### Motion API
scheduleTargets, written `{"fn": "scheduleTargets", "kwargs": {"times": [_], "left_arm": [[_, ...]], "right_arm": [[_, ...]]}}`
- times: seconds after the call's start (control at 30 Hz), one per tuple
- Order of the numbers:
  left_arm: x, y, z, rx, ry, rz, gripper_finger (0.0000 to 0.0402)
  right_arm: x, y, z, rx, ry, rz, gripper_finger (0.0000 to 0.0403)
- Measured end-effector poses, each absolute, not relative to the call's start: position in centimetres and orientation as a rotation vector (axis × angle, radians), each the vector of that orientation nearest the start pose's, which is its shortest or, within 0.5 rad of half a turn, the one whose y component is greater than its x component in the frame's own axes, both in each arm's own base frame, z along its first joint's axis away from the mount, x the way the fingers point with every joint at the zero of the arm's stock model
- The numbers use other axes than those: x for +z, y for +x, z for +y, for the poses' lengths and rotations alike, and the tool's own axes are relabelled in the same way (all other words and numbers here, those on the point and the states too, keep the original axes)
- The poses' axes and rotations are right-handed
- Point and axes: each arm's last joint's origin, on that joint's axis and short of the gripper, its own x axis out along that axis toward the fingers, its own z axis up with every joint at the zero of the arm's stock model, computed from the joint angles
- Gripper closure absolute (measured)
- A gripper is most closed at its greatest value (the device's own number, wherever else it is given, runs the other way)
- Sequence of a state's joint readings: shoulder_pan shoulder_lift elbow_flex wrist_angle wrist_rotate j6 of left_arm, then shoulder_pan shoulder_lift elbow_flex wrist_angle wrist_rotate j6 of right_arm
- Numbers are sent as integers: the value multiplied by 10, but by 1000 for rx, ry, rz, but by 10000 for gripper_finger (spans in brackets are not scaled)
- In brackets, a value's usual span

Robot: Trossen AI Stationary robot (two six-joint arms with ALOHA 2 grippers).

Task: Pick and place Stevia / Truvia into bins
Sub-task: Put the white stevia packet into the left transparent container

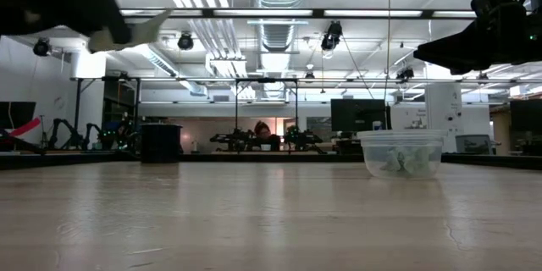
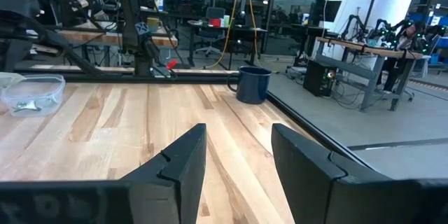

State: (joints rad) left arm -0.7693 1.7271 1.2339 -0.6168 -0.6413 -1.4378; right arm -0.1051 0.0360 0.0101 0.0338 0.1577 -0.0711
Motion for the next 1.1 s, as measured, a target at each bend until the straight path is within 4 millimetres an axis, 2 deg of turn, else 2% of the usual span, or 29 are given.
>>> {"fn": "scheduleTargets", "kwargs": {"times": [0.3, 0.57, 0.7, 0.97, 1.1], "left_arm": [[218, 237, -233, 559, -690, 791, 401], [219, 227, -242, 554, -743, 833, 401], [216, 220, -247, 535, -769, 943, 401], [218, 198, -247, 683, -808, 1201, 401], [217, 194, -251, 673, -835, 1276, 401]], "right_arm": [[167, 98, -15, -263, -71, 1, 250], [167, 98, -15, -263, -71, 1, 250], [167, 98, -15, -263, -71, 1, 250], [167, 98, -15, -263, -71, 1, 250], [167, 98, -15, -263, -71, 1, 250]]}}
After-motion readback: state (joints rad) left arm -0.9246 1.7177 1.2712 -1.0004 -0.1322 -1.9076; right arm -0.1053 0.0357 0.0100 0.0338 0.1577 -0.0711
